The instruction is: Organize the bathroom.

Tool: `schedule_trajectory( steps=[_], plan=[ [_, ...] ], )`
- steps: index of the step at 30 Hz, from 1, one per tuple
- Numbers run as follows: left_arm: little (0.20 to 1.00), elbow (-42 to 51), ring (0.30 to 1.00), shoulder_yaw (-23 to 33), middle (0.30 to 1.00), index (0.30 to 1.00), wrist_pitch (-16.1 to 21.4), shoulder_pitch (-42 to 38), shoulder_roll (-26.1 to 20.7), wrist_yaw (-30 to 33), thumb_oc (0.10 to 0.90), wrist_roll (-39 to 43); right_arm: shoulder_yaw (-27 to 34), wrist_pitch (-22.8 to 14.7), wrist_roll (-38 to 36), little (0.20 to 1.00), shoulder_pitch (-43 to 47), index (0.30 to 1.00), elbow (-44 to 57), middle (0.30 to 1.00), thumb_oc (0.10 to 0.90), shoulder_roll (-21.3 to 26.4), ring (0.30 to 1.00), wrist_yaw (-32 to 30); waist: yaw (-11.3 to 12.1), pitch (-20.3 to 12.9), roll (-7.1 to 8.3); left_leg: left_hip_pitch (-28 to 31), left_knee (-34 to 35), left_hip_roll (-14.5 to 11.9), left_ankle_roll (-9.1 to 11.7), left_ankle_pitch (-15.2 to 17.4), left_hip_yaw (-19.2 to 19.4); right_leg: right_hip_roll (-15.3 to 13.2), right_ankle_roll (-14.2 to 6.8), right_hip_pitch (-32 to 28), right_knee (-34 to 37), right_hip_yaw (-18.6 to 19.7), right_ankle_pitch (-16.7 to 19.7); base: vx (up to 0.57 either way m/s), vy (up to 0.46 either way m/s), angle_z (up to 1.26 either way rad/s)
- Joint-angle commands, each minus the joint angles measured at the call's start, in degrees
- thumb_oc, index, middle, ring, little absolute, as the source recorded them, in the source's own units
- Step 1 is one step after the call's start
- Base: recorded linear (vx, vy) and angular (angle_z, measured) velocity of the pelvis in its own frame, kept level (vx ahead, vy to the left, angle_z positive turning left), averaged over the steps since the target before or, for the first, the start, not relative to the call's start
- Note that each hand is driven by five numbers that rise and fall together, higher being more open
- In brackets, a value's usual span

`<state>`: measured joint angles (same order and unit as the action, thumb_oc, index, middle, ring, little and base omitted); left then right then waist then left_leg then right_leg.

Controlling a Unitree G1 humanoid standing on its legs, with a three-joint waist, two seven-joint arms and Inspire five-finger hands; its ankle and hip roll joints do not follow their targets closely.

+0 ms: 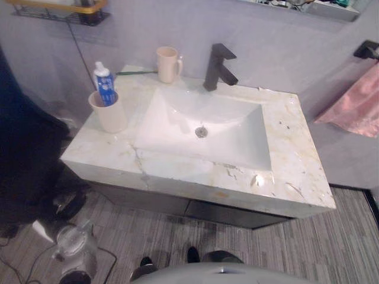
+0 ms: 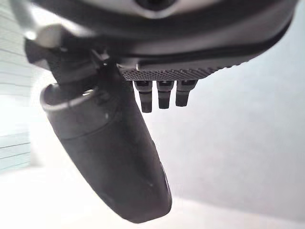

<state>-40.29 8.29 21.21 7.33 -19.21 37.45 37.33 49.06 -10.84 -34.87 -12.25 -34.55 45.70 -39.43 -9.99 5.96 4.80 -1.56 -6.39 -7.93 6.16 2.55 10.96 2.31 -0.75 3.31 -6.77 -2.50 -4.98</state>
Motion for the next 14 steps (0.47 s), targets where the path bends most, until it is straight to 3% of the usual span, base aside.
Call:
schedule_trajectory(
  steps=[1,2,3,4,5,7,8,10,11,14],
  plan=[
    [0.900,-3.6,0.900,3.6,0.900,0.900,9.7,-2.1,-1.8,0.7,0.800,-3.6,-6.4,-9.8,-1.1,0.900,-1.9,0.900,-6.1,0.900,0.800,-4.7,0.900,0.3,-1.1,0.8,1.15,-8.3,-0.9,3.6,0.4,-7.1,0.7,-0.4,-4.3,-6.3,8.4,-3.4,3.6,-0.17,-0.147,-0.18],
    [0.900,-5.1,0.900,4.0,0.900,0.900,9.8,-1.6,-1.4,-0.5,0.800,-2.4,-8.4,-11.9,-0.7,0.900,-2.5,0.900,-8.5,0.900,0.800,-7.8,0.900,0.0,-1.2,1.0,1.41,-8.1,-1.9,3.9,0.2,-6.0,0.7,-0.8,-4.4,-6.7,8.7,-3.8,3.8,-0.17,-0.134,-0.11],
    [0.900,-5.3,0.900,4.1,0.900,0.900,9.5,-1.5,-1.4,-0.8,0.800,-2.0,-8.7,-11.1,-0.7,0.900,-2.5,0.900,-8.8,0.900,0.800,-8.2,0.900,0.2,-1.2,1.0,1.47,-8.3,-2.0,3.9,0.1,-6.1,0.7,-0.9,-4.3,-6.5,8.8,-3.9,4.0,-0.16,-0.082,-0.02],
    [0.900,-7.7,0.900,4.2,0.900,0.900,8.9,-0.5,-0.3,-2.2,0.800,-0.2,-12.5,-13.6,-4.3,0.900,-2.8,0.900,-14.2,0.900,0.800,-12.6,0.900,3.0,-0.7,1.2,1.76,-7.8,-4.5,4.8,-0.7,-3.4,0.2,-1.6,-4.3,-6.3,9.1,-4.3,4.5,-0.17,-0.068,-0.01],
    [0.900,-9.6,0.900,4.3,0.900,0.900,8.0,0.1,0.7,-3.7,0.800,1.6,-15.2,-13.9,-6.0,0.900,-3.0,0.900,-17.4,0.900,0.800,-16.0,0.900,6.1,-0.5,1.3,1.86,-7.6,-6.3,5.5,-1.2,-2.4,0.3,-1.9,-4.1,-6.1,9.3,-4.4,4.9,-0.17,-0.061,-0.05],
    [0.900,-10.6,0.900,4.3,0.900,0.900,7.5,0.4,1.5,-4.2,0.800,2.2,-17.4,-15.2,-6.0,0.900,-2.9,0.900,-19.1,0.900,0.800,-17.9,0.900,6.4,-0.3,1.5,1.85,-7.6,-8.2,6.1,-1.5,-1.7,0.4,-2.0,-4.0,-6.2,9.3,-4.2,4.8,-0.09,-0.020,-0.21],
    [0.900,-13.4,0.900,3.4,0.900,0.900,4.8,1.1,3.3,-5.8,0.800,1.3,-22.7,-13.0,-4.4,0.900,-2.5,0.900,-22.4,0.900,0.800,-22.3,0.900,9.4,0.2,2.0,1.44,-7.5,-13.0,8.0,-2.3,0.0,0.1,-2.1,-3.6,-6.6,8.7,-3.5,4.4,-0.11,-0.009,-0.35],
    [0.900,-15.5,0.900,2.1,0.900,0.900,1.6,0.9,3.8,-7.7,0.800,-0.3,-25.0,-9.6,-4.7,0.900,-1.7,0.900,-24.2,0.900,0.800,-23.5,0.900,12.9,0.5,2.0,1.04,-7.8,-14.2,9.1,-2.6,0.2,0.0,-2.1,-3.6,-6.4,8.3,-2.9,4.3,-0.11,0.002,-0.41],
    [0.900,-20.0,0.900,-0.4,0.900,0.900,-2.1,0.5,4.6,-11.4,0.800,0.6,-29.3,-6.7,-4.3,0.900,-0.4,0.900,-25.3,0.900,0.800,-25.9,0.900,16.7,0.9,2.1,0.05,-7.4,-14.4,10.6,-2.8,0.3,-0.1,-2.0,-3.8,-6.4,8.1,-2.5,4.3,-0.09,0.028,-0.58],
    [0.900,-26.3,0.900,-4.5,0.900,0.900,-5.4,-0.3,6.0,-17.8,0.800,-2.9,-36.0,-2.5,-2.8,0.900,1.9,0.900,-26.6,0.900,0.800,-29.2,0.900,20.9,0.9,1.9,-1.59,-3.8,-7.7,11.8,-3.9,1.9,0.0,-2.2,-4.7,-5.8,7.7,-2.4,4.1,-0.07,0.077,-0.53]
  ],
)
